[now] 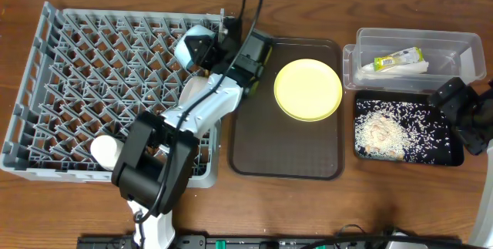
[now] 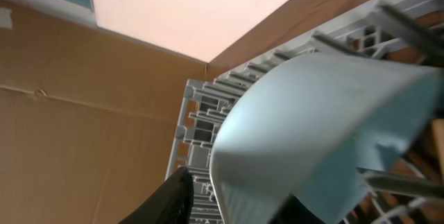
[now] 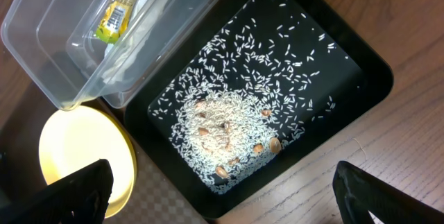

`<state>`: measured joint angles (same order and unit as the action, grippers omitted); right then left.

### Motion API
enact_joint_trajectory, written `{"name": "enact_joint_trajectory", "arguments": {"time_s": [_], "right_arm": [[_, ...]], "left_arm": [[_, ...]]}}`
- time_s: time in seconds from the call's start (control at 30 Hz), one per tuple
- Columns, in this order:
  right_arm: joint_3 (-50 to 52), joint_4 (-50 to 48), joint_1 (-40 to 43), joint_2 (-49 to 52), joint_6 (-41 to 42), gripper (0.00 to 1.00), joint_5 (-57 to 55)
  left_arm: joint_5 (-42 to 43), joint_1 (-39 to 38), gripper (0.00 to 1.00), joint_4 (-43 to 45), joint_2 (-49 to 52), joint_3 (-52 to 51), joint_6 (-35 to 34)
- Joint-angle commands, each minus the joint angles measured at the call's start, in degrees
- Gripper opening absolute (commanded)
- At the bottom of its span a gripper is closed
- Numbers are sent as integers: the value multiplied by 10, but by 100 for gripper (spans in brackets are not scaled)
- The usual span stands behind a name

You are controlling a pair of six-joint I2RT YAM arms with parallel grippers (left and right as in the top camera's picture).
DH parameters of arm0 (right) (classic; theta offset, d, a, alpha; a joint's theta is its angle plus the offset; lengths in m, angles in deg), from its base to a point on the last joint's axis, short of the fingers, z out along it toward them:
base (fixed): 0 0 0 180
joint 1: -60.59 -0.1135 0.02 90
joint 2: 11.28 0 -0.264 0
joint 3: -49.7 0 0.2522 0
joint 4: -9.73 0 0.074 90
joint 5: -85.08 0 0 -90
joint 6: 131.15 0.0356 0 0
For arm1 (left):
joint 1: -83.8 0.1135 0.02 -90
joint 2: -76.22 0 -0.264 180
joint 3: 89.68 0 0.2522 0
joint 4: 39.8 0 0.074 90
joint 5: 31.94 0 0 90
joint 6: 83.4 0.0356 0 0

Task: Sort waste into correct bins and load items into the dishwasher
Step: 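Reach to the yellow plate and grip its edge with the left gripper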

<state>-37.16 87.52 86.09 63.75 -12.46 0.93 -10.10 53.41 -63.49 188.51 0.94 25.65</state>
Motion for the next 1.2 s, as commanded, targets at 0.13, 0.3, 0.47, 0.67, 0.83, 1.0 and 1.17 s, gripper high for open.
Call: {"name": "enact_joint_trajectory", "arguments": {"time_s": [0.13, 0.3, 0.47, 0.67, 0.83, 1.0, 1.17], "right_arm": [[-2, 0, 4, -7, -2, 99, 2], [-2, 0, 4, -7, -2, 99, 2], [-2, 0, 4, -7, -2, 99, 2], [-2, 0, 4, -7, -2, 99, 2], [-2, 0, 4, -7, -2, 99, 2], [-2, 1, 4, -7, -2, 99, 2], [-2, 0, 4, -7, -2, 99, 2]], "left_arm": [[-20, -35, 61, 1, 9, 5, -17], [-20, -53, 73, 1, 4, 5, -18], [-19, -77, 78, 11, -17, 5, -20], [20, -110, 77, -14, -59, 5, -100], [271, -130, 72, -122, -83, 5, -209], [471, -108, 72, -194, -82, 5, -358], [650, -72, 68, -172, -71, 1, -422]]}}
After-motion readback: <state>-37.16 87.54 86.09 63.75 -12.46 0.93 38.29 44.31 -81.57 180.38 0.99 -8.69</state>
